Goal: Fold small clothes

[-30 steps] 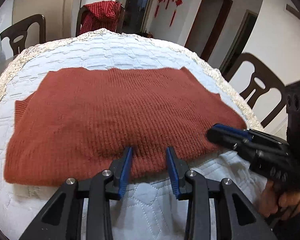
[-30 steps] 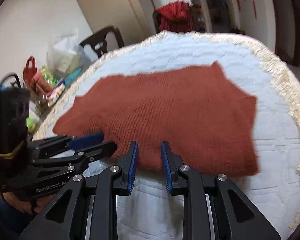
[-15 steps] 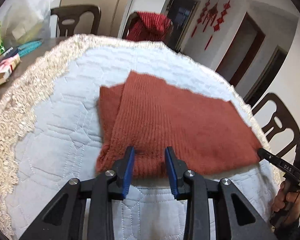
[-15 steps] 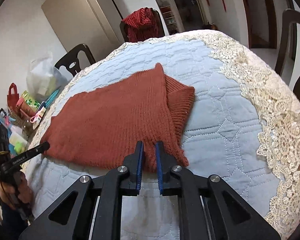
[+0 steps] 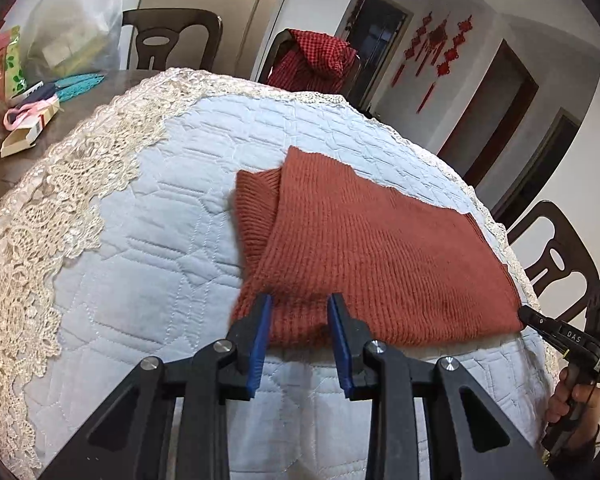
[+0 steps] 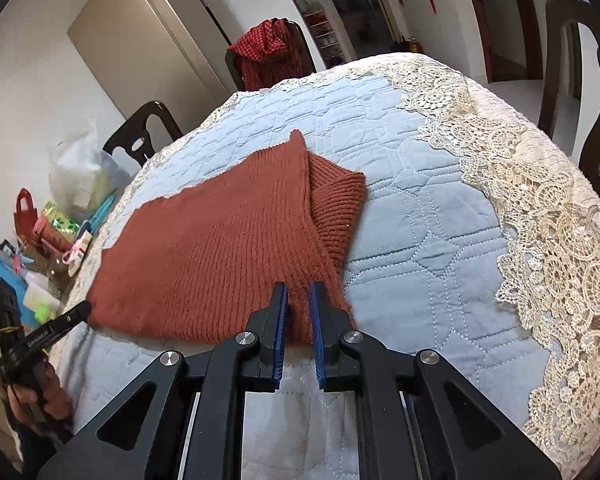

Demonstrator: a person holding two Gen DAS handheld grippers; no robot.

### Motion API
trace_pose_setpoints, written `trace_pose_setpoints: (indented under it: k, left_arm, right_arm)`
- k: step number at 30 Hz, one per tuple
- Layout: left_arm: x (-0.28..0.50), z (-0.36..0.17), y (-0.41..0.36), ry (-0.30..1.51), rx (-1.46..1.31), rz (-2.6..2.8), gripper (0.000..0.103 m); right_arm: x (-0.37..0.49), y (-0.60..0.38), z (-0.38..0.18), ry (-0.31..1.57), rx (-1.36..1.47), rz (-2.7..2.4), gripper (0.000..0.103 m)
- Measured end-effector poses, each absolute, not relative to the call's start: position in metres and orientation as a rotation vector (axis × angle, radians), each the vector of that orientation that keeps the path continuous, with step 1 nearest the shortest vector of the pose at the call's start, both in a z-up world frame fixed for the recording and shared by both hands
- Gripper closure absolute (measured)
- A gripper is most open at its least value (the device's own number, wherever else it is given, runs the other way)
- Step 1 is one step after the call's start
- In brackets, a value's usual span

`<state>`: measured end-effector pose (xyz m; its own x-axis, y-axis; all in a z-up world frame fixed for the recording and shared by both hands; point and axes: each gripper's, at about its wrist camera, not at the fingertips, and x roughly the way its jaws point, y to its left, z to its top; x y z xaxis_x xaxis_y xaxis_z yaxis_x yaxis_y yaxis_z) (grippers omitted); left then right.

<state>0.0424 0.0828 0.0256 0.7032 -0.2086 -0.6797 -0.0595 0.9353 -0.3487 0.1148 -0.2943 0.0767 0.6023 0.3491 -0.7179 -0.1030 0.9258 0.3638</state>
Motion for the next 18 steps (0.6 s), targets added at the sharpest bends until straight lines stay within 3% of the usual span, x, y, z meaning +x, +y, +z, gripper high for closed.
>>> trace_pose_setpoints:
  k: [6, 11, 12, 18]
  left_arm:
    - [0.029, 0.031, 0.092, 0.778, -0.390, -0.065, 0.070]
    - [0.023, 0.019, 0.105, 0.834, -0.497, -0.083, 0.070]
    - [0.024, 0.014, 0.106, 0.846, -0.523, -0.094, 0.070]
    - [0.042, 0.008, 0.104, 0.829, -0.612, -0.114, 0.060]
  right_arm:
    - [0.103, -0.302, 0.081, 0.895, 0.360, 0.286, 0.089]
    - [0.092, -0.309, 0.073, 0.940, 0.431, 0.306, 0.067]
    - [0.090, -0.310, 0.068, 0.958, 0.455, 0.312, 0.067]
    - [0.097, -0.314, 0.063, 0.953, 0.565, 0.325, 0.062]
